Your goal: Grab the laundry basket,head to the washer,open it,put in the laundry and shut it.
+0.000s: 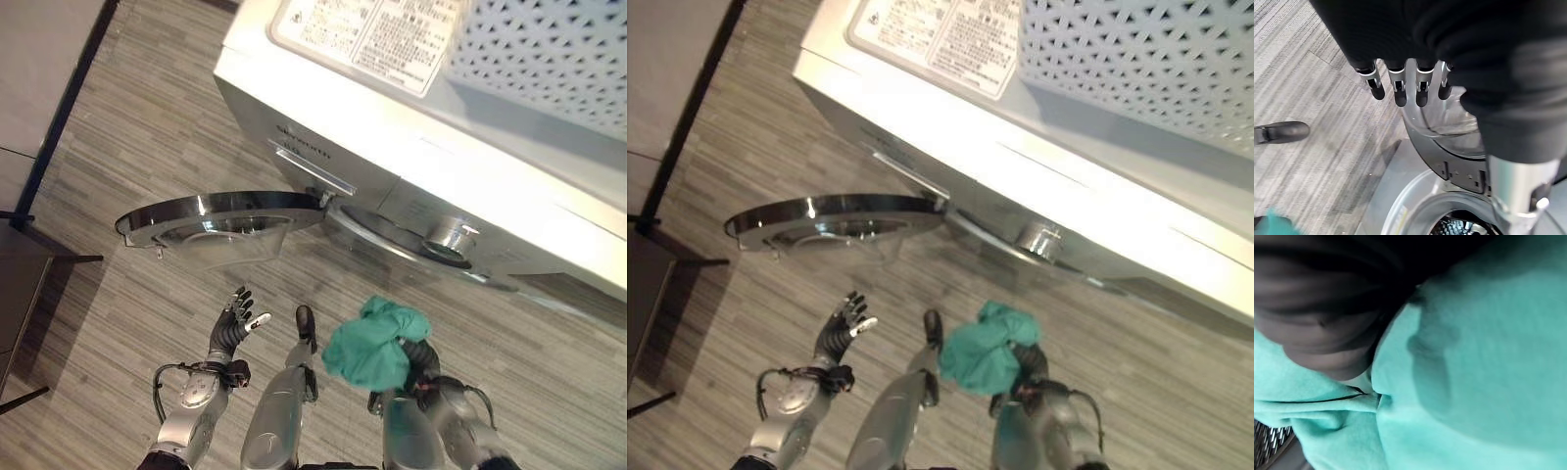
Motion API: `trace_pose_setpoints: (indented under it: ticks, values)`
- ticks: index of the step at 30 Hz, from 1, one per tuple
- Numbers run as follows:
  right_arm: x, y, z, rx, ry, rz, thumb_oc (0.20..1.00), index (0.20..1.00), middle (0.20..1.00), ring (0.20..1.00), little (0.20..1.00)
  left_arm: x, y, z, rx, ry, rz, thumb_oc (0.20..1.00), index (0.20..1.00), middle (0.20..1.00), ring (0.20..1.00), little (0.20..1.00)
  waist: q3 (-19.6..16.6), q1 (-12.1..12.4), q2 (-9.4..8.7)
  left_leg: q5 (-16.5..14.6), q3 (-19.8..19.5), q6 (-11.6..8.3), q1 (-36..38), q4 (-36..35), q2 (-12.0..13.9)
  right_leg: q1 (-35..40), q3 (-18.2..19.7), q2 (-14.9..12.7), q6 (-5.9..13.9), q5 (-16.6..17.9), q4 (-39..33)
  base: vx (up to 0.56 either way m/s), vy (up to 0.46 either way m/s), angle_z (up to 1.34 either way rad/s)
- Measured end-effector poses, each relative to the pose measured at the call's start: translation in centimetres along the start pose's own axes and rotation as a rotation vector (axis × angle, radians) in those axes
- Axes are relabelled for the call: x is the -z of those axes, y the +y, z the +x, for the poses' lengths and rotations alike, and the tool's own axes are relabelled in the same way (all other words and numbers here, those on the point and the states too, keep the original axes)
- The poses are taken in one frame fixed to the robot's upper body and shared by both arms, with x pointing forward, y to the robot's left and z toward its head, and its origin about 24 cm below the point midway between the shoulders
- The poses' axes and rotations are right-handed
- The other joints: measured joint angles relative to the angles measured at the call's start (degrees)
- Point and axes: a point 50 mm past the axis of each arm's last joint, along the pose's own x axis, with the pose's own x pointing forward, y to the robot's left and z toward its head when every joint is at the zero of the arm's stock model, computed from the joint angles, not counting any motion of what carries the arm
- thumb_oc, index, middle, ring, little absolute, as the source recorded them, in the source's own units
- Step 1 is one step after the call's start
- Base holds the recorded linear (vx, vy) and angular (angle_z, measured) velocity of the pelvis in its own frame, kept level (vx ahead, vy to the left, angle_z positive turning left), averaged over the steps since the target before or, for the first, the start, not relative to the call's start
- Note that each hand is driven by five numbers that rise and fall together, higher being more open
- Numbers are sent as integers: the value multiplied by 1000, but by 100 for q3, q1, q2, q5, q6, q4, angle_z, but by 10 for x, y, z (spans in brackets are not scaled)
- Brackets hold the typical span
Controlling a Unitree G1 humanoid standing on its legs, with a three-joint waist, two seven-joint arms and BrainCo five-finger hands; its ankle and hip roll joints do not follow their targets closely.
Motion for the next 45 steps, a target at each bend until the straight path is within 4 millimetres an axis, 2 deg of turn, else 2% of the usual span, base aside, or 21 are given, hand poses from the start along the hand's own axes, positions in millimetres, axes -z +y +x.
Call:
trace_pose_setpoints:
  ticks: [4,6,10,16,19,21,22,24,26,27,29,35,38,42,45]
  values:
    - [-28,10,22,62,-94,44,200,200,200,200,200,-7,-5,3,17,-31,-4,1000,1000,1000,1000,1000,138,123,98,17,-2,29,-360,178,-49,-450,-43,-107,20,-243,548,21,19,16]
    - [-51,20,30,76,-183,130,200,200,200,200,200,-7,-9,5,24,-36,-4,1000,1000,1000,1000,1000,233,156,161,29,-21,139,-607,314,-94,-731,-173,-211,25,-454,971,36,15,35]
    - [-77,33,37,102,-293,287,200,200,200,200,200,-8,-8,4,14,-49,-14,1000,1000,1000,1000,1000,249,298,156,15,-65,227,-894,381,-166,-1226,-196,-377,18,-752,1619,30,38,17]
    - [-106,51,43,82,-386,357,200,200,200,200,200,-12,-10,7,18,-67,-18,1000,1000,1000,1000,1000,253,352,154,57,-114,326,-1229,459,-264,-1685,-187,-549,30,-923,2064,22,4,9]
    - [-131,61,44,67,-469,406,200,200,200,200,200,-18,-16,12,42,-87,-13,1000,1000,1000,1000,1000,253,432,155,67,-144,345,-1407,541,-278,-1909,-193,-600,12,-1010,2295,2,-4,9]
    - [-131,61,44,66,-477,409,200,200,200,200,200,-18,-17,12,44,-86,-12,1000,1000,1000,1000,1000,253,444,155,68,-143,347,-1388,544,-280,-1904,-191,-608,4,-1023,2331,43,-31,2]
    - [-141,63,43,73,-503,450,200,200,200,200,200,-18,-19,12,52,-85,-13,1000,1000,1000,1000,1000,250,453,159,67,-144,346,-1418,578,-301,-1915,-192,-623,22,-1060,2372,59,-33,7]
    - [-184,77,34,53,-640,647,200,200,200,200,200,-22,-25,16,71,-103,-16,1000,1000,1000,1000,1000,248,445,199,65,-183,346,-1676,760,-304,-2136,-249,-677,0,-1115,2559,33,-11,16]
    - [-221,84,26,15,-765,667,200,200,200,200,200,-23,-29,18,90,-101,-10,1000,1000,1000,1000,1000,250,485,202,86,-245,369,-1828,767,-298,-2281,-319,-695,-46,-1151,2678,43,-35,20]
    - [-244,80,20,26,-832,674,200,200,200,200,200,-22,-31,18,97,-96,-7,1000,1000,1000,1000,1000,251,593,203,87,-266,369,-1873,820,-319,-2333,-328,-733,-45,-1203,2770,63,-43,23]
    - [-268,71,12,77,-910,734,200,200,200,200,200,-20,-29,16,102,-87,5,1000,1000,1000,1000,1000,250,640,204,87,-292,370,-1920,844,-380,-2426,-323,-829,-50,-1305,2965,70,-22,17]
    - [-275,66,8,128,-935,779,200,200,200,200,200,-20,-30,16,109,-81,-30,1000,1000,1000,1000,1000,243,647,232,87,-304,371,-2077,913,-458,-2645,-312,-975,-47,-1420,3227,50,15,7]
    - [-286,65,4,141,-964,770,200,200,200,200,200,-19,-32,16,116,-77,-30,1000,1000,1000,1000,1000,240,677,249,87,-299,371,-2155,930,-492,-2757,-288,-1007,-41,-1459,3316,60,6,4]
    - [-310,58,2,203,-987,769,200,200,200,200,200,-19,-32,15,132,-76,-23,1000,1000,1000,1000,1000,226,829,302,92,-317,375,-2183,942,-541,-2820,-295,-1085,-36,-1536,3455,75,4,7]
    - [-350,41,-8,286,-1020,725,200,200,200,200,200,-22,-30,13,150,-82,-9,1000,1000,1000,1000,1000,173,987,390,105,-323,394,-2204,946,-601,-2891,-294,-1190,-15,-1583,3577,46,27,9]
